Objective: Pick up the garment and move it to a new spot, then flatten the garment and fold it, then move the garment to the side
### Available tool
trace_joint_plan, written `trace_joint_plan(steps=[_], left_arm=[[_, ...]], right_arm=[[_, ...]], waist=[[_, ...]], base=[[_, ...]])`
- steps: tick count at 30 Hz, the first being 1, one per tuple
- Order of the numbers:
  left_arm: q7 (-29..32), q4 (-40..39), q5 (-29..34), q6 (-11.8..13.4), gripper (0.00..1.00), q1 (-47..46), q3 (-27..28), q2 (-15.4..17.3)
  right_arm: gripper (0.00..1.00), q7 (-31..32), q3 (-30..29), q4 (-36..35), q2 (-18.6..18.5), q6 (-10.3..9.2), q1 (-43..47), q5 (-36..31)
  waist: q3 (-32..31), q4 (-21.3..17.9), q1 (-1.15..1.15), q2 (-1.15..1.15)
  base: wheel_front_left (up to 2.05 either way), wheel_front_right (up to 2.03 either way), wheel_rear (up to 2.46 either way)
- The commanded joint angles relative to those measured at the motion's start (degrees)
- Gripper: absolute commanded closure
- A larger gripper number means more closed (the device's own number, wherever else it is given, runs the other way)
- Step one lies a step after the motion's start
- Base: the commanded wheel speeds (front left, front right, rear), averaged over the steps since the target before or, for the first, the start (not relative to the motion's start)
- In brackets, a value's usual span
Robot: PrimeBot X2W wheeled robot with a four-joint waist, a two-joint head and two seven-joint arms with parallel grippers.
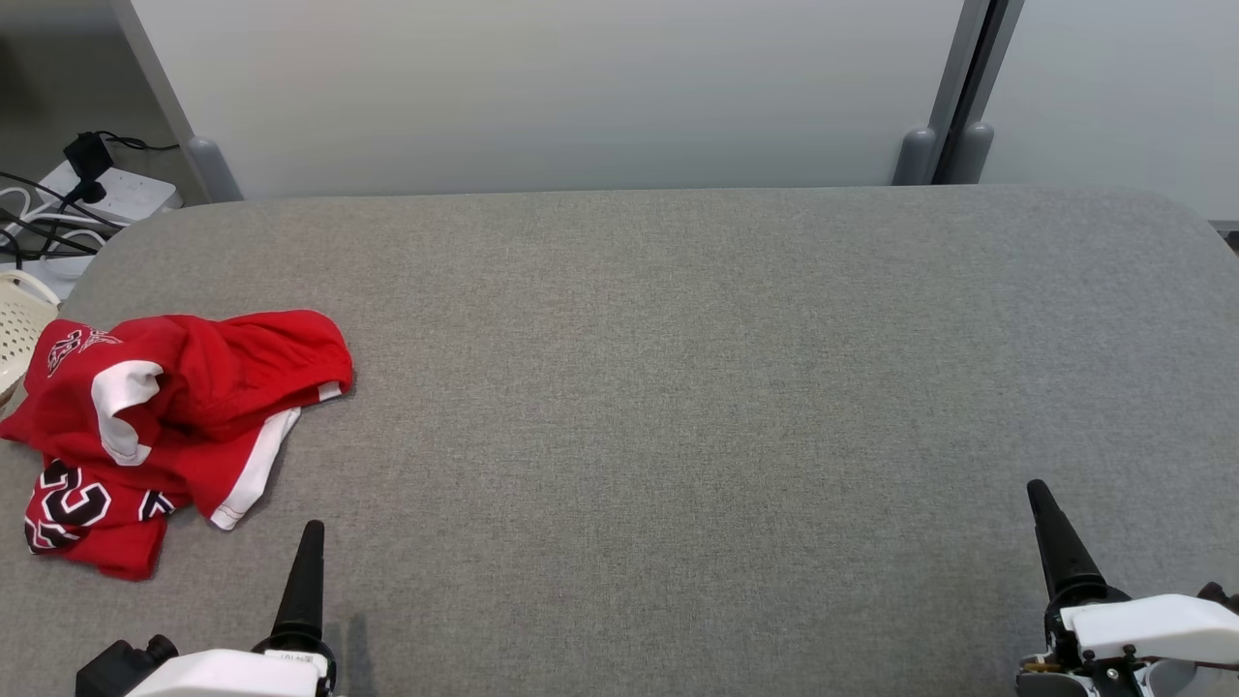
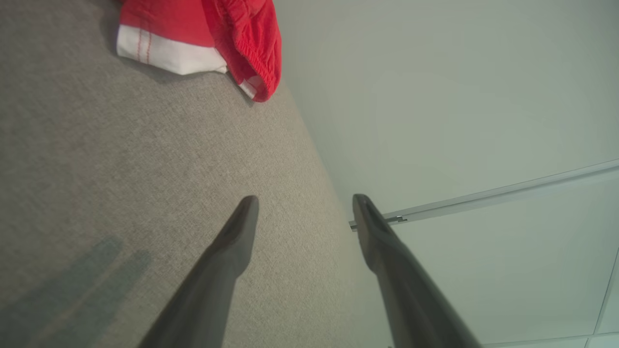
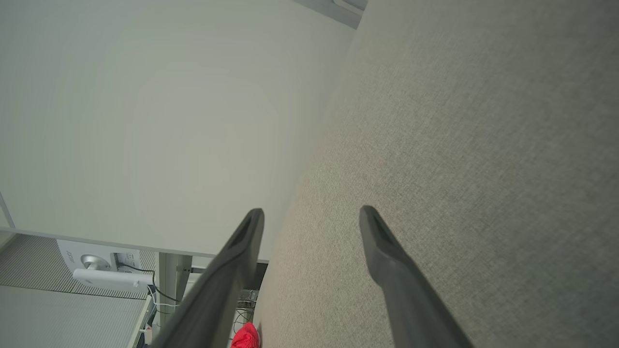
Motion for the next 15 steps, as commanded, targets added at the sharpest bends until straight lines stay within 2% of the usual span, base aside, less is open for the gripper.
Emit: trace_joint_plan(steps=[1, 8, 15], left_arm=[[-0.63, -1.53, 2.01, -0.31, 0.0, -3.15, 0.36, 0.98], [-1.63, -1.68, 7.84, -0.21, 0.0, -3.58, 0.08, 1.14], [-2.81, -2.26, 13.87, 1.13, 0.0, -3.72, -0.04, 1.13]], right_arm=[[0.0, -0.78, 0.62, -1.36, -1.16, 0.01, -3.0, -1.61], [0.0, -1.79, 1.45, -1.2, -1.42, 0.01, -3.59, -6.06], [0.0, -2.97, 2.47, -0.62, -1.59, 0.02, -4.32, -11.19]], waist=[[0.02, 0.0, -0.01, 0.0], [0.08, -0.02, -0.01, 0.0], [0.28, -0.13, -0.01, 0.0]], base=[[0.0, 0.0, 0.0], [0.0, 0.0, 0.0], [0.0, 0.0, 0.0]])
